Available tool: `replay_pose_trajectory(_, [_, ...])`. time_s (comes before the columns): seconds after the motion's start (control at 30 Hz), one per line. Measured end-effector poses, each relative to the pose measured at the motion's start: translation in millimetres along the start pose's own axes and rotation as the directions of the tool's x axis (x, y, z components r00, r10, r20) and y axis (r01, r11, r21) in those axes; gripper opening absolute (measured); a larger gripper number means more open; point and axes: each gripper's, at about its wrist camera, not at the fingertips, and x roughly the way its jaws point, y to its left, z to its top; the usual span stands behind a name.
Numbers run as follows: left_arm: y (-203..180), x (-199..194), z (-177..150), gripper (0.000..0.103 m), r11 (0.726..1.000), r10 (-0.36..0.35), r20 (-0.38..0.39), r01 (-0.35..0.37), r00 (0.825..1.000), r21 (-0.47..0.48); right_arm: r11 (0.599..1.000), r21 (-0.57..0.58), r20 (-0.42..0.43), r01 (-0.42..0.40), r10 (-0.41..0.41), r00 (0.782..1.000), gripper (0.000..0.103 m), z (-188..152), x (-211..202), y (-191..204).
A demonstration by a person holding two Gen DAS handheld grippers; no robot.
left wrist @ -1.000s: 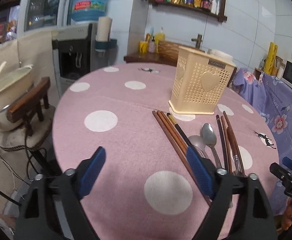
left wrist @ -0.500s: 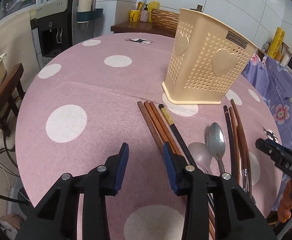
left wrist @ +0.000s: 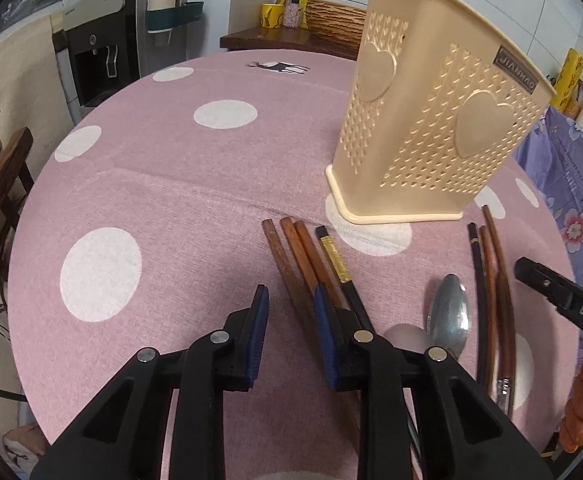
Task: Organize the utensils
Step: 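Move the left tool toward the row of chopsticks beside the holder, then close the left gripper on a single brown wooden chopstick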
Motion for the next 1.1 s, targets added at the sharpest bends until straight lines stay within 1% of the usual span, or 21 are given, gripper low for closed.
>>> replay_pose_trajectory(0.1, [7,-1,0,0.024,1.0,-0.007,-0.007,0.007,1.0,-0.015,1.0,-0.009,-0.002,0.017,-0.017,1.0,0.045,1,3,-3])
replay_pose_trajectory(0.17, [12,-4,-2,0.023,1.0,0.026,-0.008,-0.026,1.0,-0.005,1.0,-0.01,-0.012,0.026,-0.026,1.0,0.045,1,6,-7])
replay_pose_trajectory(0.33, [19,1,6,0.023,0.999,0.008,-0.032,-0.009,0.999,-0.048,1.0,0.027,-0.029,0.012,-0.011,1.0,0.043,9,12,-11])
replay_pose_trajectory(0.47, [15,5,9,0.023,0.999,0.022,-0.034,-0.023,0.999,-0.045,0.999,0.036,-0.046,0.014,-0.012,0.999,0.037,17,21,-6])
replay_pose_trajectory(0.57, [13,6,10,0.023,0.998,0.031,-0.035,-0.032,0.999,-0.046,0.997,0.054,-0.06,0.047,-0.044,0.997,0.03,24,29,-7])
replay_pose_trajectory(0.7, [10,7,10,0.023,0.998,0.045,-0.035,-0.046,0.998,-0.036,0.995,0.07,-0.081,0.069,-0.063,0.995,0.028,30,40,-8])
replay_pose_trajectory(0.8, [7,8,11,0.023,0.998,0.053,-0.033,-0.054,0.998,-0.027,0.994,0.046,-0.084,0.096,-0.092,0.992,0.026,34,46,-1])
replay_pose_trajectory(0.87, [6,10,13,0.023,0.998,0.055,-0.036,-0.056,0.998,-0.026,0.991,0.035,-0.082,0.129,-0.125,0.989,0.02,37,49,3])
replay_pose_trajectory(0.93, [5,11,14,0.022,0.998,0.062,-0.039,-0.063,0.997,-0.026,0.987,0.029,-0.082,0.156,-0.153,0.985,0.018,39,52,8])
replay_pose_trajectory(1.07, [1,14,16,0.012,0.995,0.097,-0.03,-0.097,0.995,-0.016,0.981,0.02,-0.073,0.195,-0.193,0.979,0.009,41,56,14])
replay_pose_trajectory(1.1, [1,14,15,0.011,0.995,0.098,-0.029,-0.099,0.995,-0.019,0.98,0.021,-0.07,0.199,-0.197,0.978,0.009,41,57,15])
